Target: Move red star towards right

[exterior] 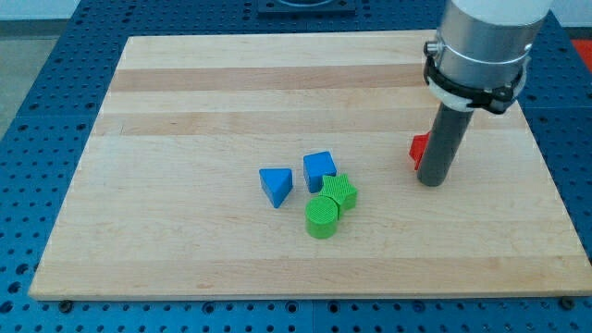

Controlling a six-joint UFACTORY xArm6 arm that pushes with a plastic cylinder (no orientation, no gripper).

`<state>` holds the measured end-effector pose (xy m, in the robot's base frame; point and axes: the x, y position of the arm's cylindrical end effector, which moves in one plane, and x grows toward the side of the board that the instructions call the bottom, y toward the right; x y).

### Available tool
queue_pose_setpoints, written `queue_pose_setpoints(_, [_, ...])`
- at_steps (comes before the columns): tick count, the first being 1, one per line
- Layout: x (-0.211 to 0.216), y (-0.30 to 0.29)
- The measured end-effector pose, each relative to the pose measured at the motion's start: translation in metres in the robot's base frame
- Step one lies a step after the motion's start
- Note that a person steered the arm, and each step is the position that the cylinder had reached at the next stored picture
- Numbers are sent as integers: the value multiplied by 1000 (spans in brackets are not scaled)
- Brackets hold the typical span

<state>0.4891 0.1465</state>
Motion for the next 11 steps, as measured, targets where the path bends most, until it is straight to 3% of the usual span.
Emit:
queue_pose_setpoints(2, [27,-41])
queue_pose_setpoints(3, [-19,-37])
queue_pose_setpoints(4, [-37,-23])
queue_pose_setpoints(6, [-30,-23])
queue_pose_setpoints(8, [21,1])
queue_pose_setpoints(9, [-8,24])
queue_pose_setpoints(11, [-8,25])
